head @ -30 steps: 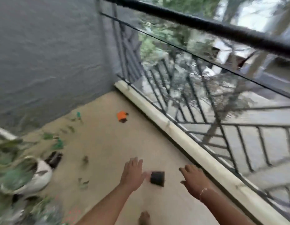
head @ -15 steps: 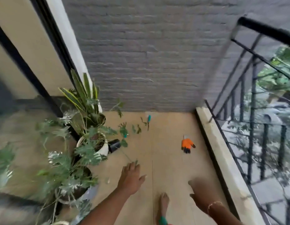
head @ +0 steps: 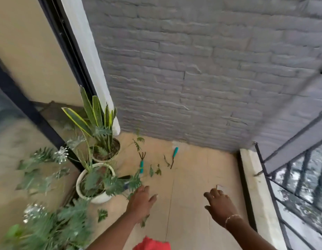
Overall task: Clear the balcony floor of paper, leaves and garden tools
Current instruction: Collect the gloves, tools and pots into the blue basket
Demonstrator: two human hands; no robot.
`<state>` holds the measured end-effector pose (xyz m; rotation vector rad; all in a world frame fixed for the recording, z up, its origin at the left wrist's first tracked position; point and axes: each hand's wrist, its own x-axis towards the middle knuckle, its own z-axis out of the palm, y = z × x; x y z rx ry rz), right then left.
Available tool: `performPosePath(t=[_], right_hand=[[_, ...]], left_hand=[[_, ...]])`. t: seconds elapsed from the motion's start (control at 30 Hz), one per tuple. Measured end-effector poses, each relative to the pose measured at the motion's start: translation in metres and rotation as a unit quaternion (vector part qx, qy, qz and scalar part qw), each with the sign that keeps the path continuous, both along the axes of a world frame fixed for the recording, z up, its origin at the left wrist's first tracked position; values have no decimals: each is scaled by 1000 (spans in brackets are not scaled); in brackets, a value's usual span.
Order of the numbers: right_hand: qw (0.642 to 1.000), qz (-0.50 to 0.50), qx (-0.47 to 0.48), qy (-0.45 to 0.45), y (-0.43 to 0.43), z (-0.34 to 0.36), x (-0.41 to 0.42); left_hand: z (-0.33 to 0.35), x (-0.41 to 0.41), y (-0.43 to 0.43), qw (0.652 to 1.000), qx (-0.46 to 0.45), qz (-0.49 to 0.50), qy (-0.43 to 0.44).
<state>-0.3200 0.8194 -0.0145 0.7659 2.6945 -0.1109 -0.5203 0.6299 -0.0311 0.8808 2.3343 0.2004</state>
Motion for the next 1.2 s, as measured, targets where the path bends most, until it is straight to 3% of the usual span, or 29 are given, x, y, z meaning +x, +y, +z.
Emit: performPosePath(t=[0.4, 0.6, 0.8, 0.97, 1.2], right_hand=[[999, 42, -13, -28, 177, -32, -182], [997, -18, -67, -16, 272, -38, -269], [996, -19, -77, -45, 333, -68, -318], [997, 32, -42, -65, 384, -157, -339], [980, 113, -101, -126, 422, -334, -360]], left_hand=[[-35, -187, 190, 998, 20, 39, -42], [-37, -279, 293, 994, 35, 50, -86], [-80, -301, 382, 989, 35, 102, -105], [-148, -274, 424, 969, 63, 160, -177], [-295, -239, 438, 903, 72, 335, -260]])
